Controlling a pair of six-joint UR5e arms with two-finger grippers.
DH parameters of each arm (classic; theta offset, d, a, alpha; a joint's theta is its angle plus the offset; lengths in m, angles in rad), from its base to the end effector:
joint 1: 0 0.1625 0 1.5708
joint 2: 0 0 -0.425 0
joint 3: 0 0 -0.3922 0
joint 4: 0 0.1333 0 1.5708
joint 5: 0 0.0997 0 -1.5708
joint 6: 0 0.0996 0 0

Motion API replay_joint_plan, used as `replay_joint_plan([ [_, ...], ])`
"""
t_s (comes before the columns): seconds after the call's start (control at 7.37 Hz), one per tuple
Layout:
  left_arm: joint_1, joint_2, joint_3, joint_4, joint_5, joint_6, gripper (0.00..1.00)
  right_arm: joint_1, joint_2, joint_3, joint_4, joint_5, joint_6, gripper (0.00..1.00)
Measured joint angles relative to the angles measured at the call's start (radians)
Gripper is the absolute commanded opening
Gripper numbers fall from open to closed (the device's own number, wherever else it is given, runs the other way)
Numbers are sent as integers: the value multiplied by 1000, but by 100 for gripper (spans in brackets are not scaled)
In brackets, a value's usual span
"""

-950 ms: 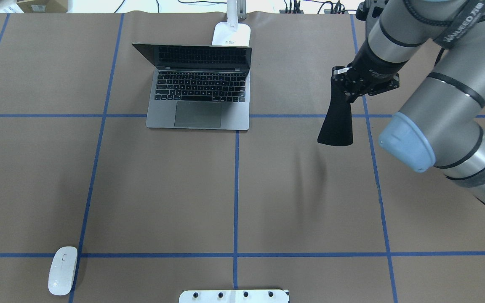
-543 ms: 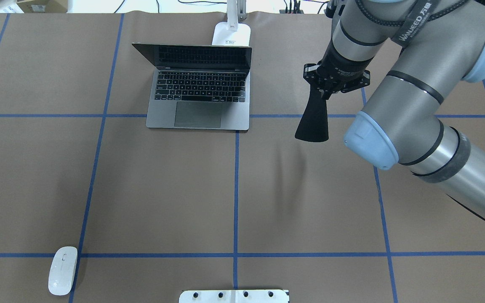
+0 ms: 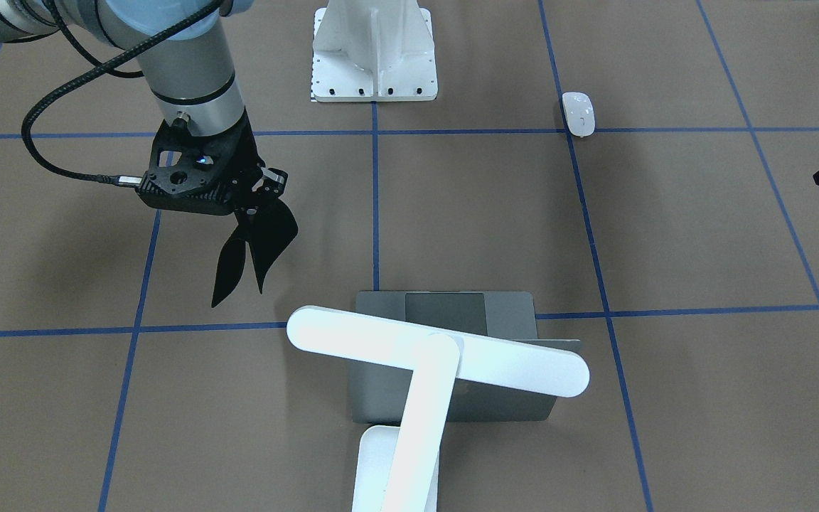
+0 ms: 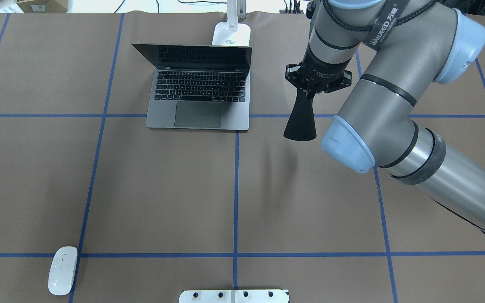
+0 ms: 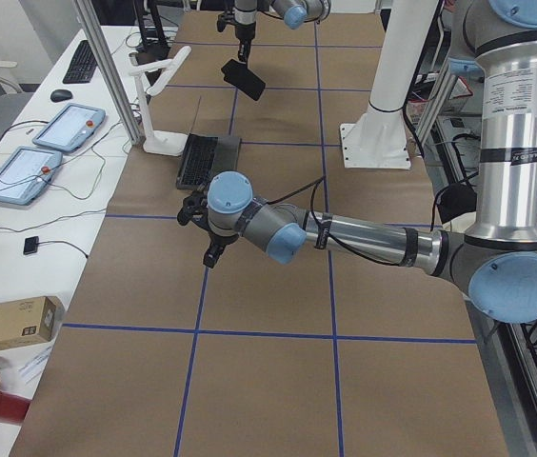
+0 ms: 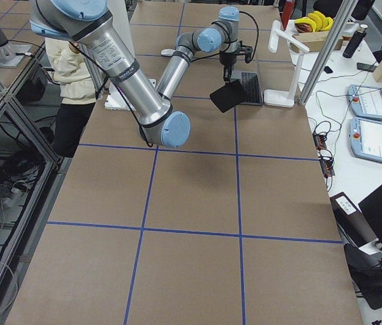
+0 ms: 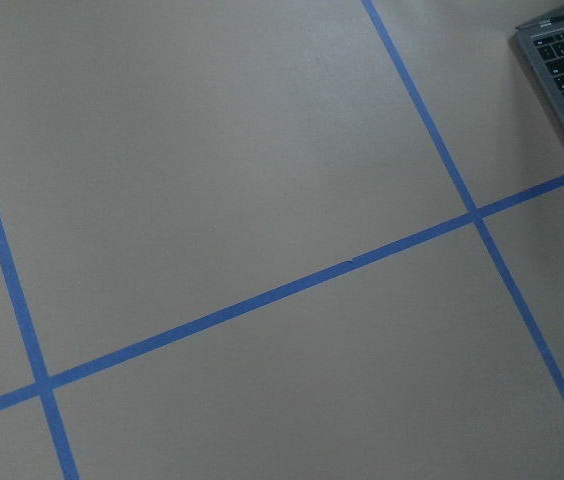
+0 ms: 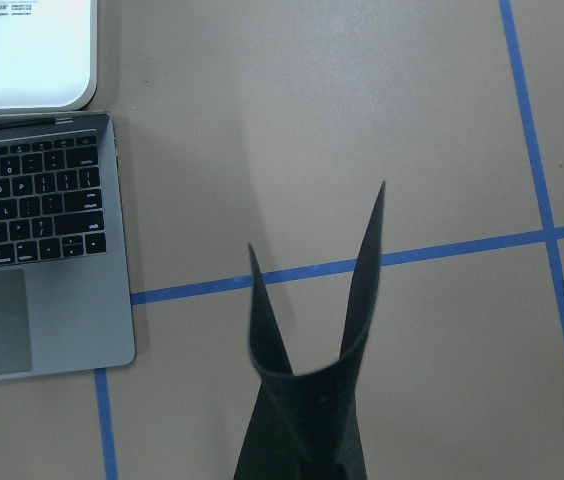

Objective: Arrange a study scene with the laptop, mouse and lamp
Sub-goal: 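Carry the mouse pad with the right gripper beside the laptop and lower it, then release the pad and withdraw the right gripper while the left gripper nears the mouse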

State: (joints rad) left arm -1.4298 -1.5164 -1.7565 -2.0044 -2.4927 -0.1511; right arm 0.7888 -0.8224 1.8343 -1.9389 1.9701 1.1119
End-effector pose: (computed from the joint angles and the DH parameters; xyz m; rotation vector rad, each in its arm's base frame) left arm 0.0143 -0.4849 0.5330 0.3878 0.9630 0.2510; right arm -0.3783 -0.5150 0.1550 0.0583 -0.7412 0.1861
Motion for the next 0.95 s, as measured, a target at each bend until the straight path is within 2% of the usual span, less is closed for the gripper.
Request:
replay_joint_plan([
  [0.68,3,2,5,23,9,-48,99,-8,-24,-4,5,-20,-22,100],
  [0.95,19,-1,-4,37,16,-187,99,-3,-113,11,26,-8,-79,100],
])
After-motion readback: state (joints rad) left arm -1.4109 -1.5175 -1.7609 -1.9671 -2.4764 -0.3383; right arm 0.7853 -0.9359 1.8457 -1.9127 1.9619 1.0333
